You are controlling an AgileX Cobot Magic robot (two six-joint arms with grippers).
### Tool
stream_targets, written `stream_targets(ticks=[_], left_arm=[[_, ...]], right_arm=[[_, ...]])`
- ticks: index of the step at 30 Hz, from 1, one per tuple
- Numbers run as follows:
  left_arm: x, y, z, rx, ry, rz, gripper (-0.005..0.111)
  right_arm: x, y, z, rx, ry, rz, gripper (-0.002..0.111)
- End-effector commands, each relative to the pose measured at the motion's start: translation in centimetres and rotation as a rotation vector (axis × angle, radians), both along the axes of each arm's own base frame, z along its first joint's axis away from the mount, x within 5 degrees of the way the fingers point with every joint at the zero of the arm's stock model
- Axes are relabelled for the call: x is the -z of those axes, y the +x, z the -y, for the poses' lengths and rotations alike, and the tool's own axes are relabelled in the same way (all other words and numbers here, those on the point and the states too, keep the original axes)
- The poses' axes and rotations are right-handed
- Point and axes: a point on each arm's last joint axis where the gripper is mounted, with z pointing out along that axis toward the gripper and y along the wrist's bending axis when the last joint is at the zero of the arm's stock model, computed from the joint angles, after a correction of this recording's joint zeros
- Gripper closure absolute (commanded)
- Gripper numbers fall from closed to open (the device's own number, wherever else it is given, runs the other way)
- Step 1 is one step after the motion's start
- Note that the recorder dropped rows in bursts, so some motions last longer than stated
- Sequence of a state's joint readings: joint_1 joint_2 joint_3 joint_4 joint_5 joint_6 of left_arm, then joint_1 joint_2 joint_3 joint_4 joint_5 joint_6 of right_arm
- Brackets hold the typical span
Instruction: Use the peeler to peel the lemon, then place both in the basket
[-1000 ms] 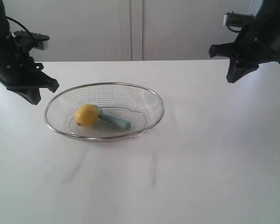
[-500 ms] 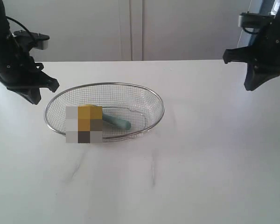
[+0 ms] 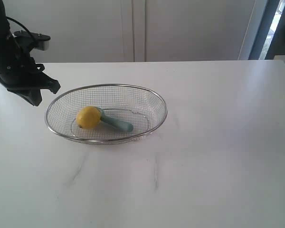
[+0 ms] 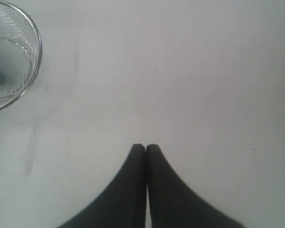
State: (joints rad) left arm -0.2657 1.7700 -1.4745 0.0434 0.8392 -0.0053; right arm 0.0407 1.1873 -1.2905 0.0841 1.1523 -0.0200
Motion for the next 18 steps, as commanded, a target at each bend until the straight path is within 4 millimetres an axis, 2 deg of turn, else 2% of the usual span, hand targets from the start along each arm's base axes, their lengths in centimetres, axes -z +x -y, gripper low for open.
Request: stream_targets(ticks=[1, 2, 6, 7, 9, 11, 13, 18], left_arm=[[-0.5, -0.2, -0.2, -0.010, -0.008, 0.000, 0.107], [-0.5, -0.2, -0.2, -0.010, -0.008, 0.000, 0.107], [-0.5, -0.2, -0.2, -0.010, -0.008, 0.000, 0.107], [-0.5, -0.2, -0.2, -0.010, -0.008, 0.000, 0.107], [-0.5, -0.2, -0.2, -0.010, -0.008, 0.000, 0.107], [-0.5, -0.2, -0.2, -0.010, -0.008, 0.000, 0.107], [-0.5, -0.2, -0.2, -0.010, -0.008, 0.000, 0.107], [-0.5, -0.2, -0.2, -0.010, -0.008, 0.000, 0.107]], right_arm=[[-1.9, -4.0, 0.4, 0.014, -0.003, 0.154, 0.108], [-2.5, -5.8, 0.4, 0.016, 0.001, 0.220, 0.108], [-3.1, -9.2, 0.6, 0.020, 0.006, 0.359, 0.108], [-3.5, -10.6, 0.7, 0.022, 0.009, 0.440, 0.108], [-3.5, -11.6, 0.7, 0.021, 0.001, 0.511, 0.108], [-3.3, -12.1, 0.9, 0.013, -0.029, 0.618, 0.108], [-3.0, -11.7, 0.9, 0.009, -0.047, 0.677, 0.108], [-2.5, -11.5, 0.9, 0.010, -0.044, 0.677, 0.108]])
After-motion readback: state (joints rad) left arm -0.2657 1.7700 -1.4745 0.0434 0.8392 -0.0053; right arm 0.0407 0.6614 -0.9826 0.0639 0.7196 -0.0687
